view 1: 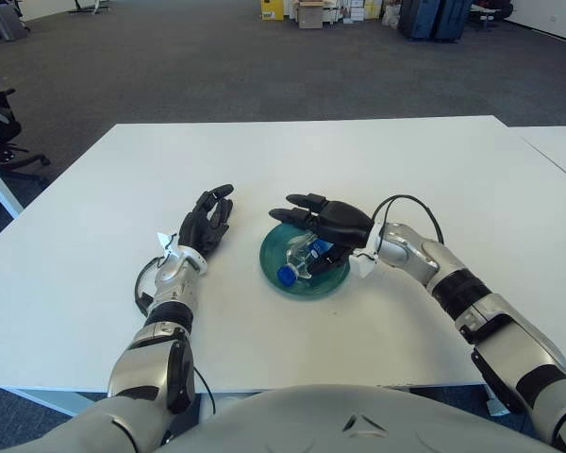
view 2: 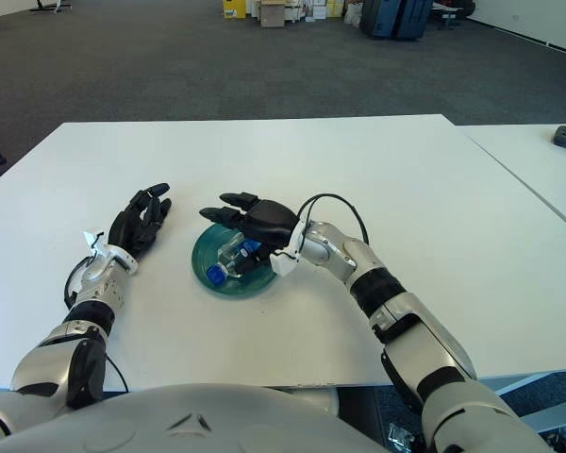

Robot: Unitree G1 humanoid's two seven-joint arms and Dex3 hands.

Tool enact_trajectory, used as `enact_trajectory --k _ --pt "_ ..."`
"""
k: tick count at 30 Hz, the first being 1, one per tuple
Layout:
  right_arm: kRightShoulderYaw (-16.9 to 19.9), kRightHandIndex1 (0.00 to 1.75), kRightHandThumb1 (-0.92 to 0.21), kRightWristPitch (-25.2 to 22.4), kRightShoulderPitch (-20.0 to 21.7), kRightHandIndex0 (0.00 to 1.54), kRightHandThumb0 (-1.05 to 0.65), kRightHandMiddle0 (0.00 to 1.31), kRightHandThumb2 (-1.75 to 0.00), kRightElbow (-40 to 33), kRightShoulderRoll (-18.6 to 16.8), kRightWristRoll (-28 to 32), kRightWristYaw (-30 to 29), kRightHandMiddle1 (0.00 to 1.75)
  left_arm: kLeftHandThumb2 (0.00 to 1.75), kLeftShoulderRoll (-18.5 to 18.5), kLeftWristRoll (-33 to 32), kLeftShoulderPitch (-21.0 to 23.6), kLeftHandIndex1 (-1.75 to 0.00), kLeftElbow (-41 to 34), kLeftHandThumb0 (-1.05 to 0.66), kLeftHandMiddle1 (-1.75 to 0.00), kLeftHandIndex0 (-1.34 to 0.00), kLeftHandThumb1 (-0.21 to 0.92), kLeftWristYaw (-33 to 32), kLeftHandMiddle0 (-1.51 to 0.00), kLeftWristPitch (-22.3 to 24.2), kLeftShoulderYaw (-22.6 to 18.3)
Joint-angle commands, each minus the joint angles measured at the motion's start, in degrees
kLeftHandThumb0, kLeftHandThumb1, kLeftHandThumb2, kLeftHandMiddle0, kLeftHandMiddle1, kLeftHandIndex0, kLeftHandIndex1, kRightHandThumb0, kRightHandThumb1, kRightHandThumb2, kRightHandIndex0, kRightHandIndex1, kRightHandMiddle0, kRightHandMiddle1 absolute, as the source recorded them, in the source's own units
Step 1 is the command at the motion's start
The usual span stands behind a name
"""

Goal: Put the bottle into the plate.

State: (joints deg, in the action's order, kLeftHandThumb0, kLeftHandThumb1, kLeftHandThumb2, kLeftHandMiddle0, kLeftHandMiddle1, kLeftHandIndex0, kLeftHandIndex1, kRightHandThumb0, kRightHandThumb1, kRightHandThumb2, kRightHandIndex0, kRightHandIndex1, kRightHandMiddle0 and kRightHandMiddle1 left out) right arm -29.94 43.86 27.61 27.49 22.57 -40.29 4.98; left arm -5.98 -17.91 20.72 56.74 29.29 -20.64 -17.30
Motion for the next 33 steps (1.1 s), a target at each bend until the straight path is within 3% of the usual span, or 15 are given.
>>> enact_trajectory --k 1,8,11,14,16,20,25,33 --pt "3.9 0.00 -0.92 0.2 1.4 0.00 -1.05 0.00 -0.68 -1.1 3.4 2.8 0.1 0.00 0.80 0.4 0.5 -1.5 -1.00 1.4 -0.48 -0.25 -0.16 0.76 -0.6 -0.54 1.6 0.2" --pt "7.9 0.00 -0.92 -1.2 0.5 0.00 -1.05 0.00 -0.74 5.6 4.2 3.5 -5.6 0.00 0.86 0.0 0.6 -0.1 -1.02 4.5 -0.49 -0.49 -0.20 0.72 -0.8 -0.52 1.3 -0.2" --pt "11.1 0.00 -0.92 -2.3 2.5 0.00 -1.04 0.00 -0.78 20.0 0.2 7.7 -10.9 0.00 0.84 -0.2 0.6 0.4 -1.02 5.7 -0.49 -0.58 -0.22 0.73 -0.7 -0.51 1.2 -0.4" --pt "16.9 0.00 -0.92 -5.0 4.4 0.00 -1.05 0.00 -0.77 32.5 -4.7 15.4 -11.4 0.00 0.82 -0.3 0.7 0.8 -1.03 6.4 -0.50 -0.64 -0.24 0.74 -0.6 -0.50 1.0 -0.4" --pt "21.1 0.01 -0.92 -6.9 5.4 0.01 -1.04 0.00 -0.76 36.9 -6.5 20.3 -10.1 0.00 0.81 -0.3 0.8 0.8 -1.04 6.6 -0.51 -0.66 -0.25 0.75 -0.5 -0.49 0.8 -0.3" --pt "28.0 0.03 -0.92 -9.9 6.1 0.07 -0.98 0.05 -0.73 39.1 -9.4 29.3 -6.5 0.03 0.79 -0.3 1.1 0.9 -1.04 7.0 -0.53 -0.68 -0.26 0.75 -0.6 -0.49 0.4 -0.1" --pt "35.3 0.03 -0.92 -14.8 7.2 0.17 -0.84 0.01 -0.72 41.4 -10.7 37.8 -3.4 0.35 0.76 -0.5 1.2 1.0 -1.05 7.5 -0.55 -0.70 -0.26 0.77 -0.6 -0.47 0.0 0.0" --pt "42.3 0.04 -0.92 -18.2 7.3 0.27 -0.73 0.00 -0.80 43.0 -12.3 45.4 -0.6 0.57 0.71 -0.7 0.8 1.1 -1.07 7.9 -0.56 -0.71 -0.27 0.80 -0.3 -0.47 -0.2 -0.4"
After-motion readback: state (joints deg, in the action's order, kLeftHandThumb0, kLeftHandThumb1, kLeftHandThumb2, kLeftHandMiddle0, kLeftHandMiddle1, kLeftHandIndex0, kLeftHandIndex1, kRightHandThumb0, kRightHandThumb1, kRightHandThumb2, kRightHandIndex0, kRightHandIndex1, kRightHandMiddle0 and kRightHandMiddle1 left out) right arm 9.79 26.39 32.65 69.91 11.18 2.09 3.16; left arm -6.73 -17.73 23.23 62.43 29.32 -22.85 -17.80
